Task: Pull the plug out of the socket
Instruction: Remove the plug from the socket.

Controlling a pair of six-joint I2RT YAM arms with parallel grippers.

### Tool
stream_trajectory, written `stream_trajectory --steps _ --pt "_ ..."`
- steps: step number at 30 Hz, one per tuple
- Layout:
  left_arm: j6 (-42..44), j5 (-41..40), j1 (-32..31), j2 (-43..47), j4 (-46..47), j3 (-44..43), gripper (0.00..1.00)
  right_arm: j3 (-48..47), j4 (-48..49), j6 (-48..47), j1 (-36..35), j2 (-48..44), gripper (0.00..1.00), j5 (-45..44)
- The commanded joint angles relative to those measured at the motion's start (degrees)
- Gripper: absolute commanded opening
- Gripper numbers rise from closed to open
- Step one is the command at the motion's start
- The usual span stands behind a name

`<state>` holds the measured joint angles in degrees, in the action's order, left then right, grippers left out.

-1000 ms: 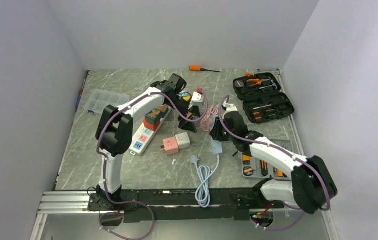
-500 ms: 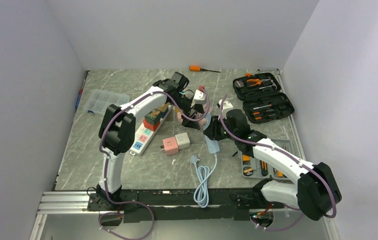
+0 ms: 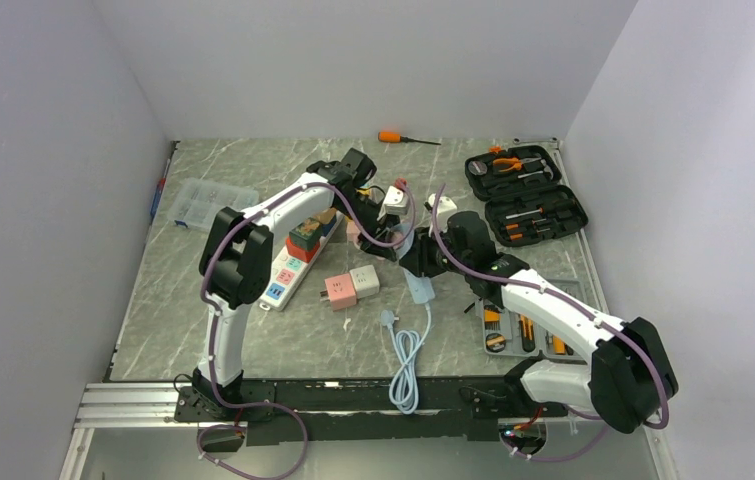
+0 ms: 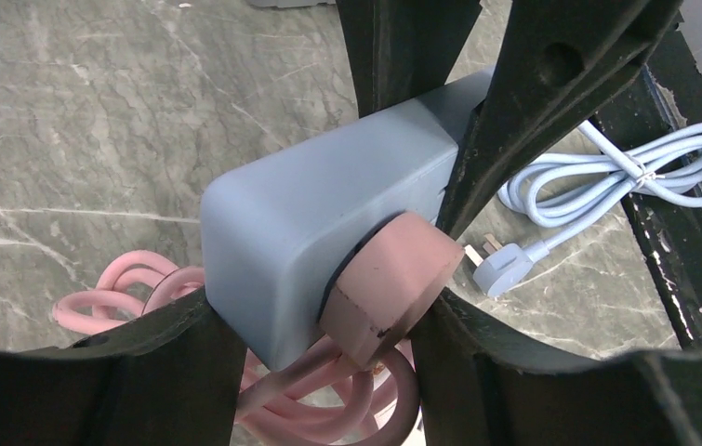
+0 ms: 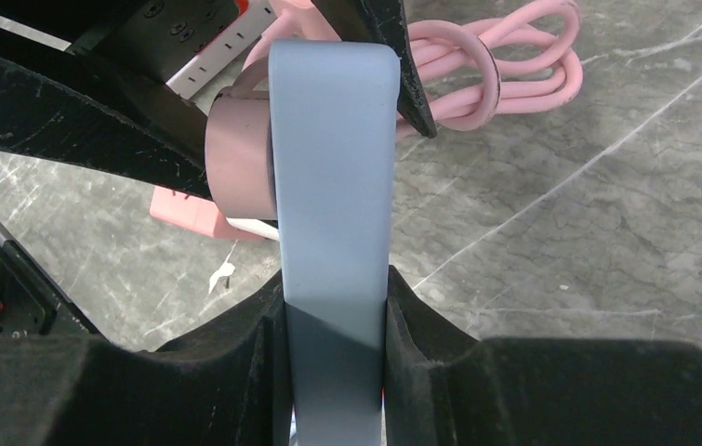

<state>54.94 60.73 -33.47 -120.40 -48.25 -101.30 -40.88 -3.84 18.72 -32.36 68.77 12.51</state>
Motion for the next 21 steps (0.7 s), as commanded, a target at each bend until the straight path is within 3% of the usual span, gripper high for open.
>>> stream_trajectory --steps 1,3,6,15,17,19,21 --pt "2.63 4.19 0.22 0.89 -3.58 -2.31 0.40 -3.20 7.53 -1.40 -0.27 -1.06 0.00 -0.05" --pt "3.81 4.31 0.35 1.01 -4.94 -2.33 0.31 -2.61 7.30 -1.56 -0.24 -1.34 0.00 -1.84" --pt "5.55 3.73 0.39 1.19 -6.47 -2.04 0.00 -2.11 6.78 -2.08 -0.12 -1.09 0.00 -4.67" --pt "7.44 3.73 1.84 0.79 -9.45 -3.83 0.00 0.84 7.19 1.52 4.53 -1.82 0.00 -10.68" --pt "5.74 4.05 2.31 0.73 -8.63 -4.00 0.07 2.58 9.32 1.74 4.59 -3.85 0.00 -9.54" --pt "3.16 5.19 2.74 0.80 -6.85 -3.76 0.33 3.20 10.37 1.28 4.56 -4.59 0.00 -7.20" --pt "0.63 7.69 3.28 1.09 -5.24 -3.42 0.45 2.66 10.05 1.18 4.50 -4.31 0.00 -4.17"
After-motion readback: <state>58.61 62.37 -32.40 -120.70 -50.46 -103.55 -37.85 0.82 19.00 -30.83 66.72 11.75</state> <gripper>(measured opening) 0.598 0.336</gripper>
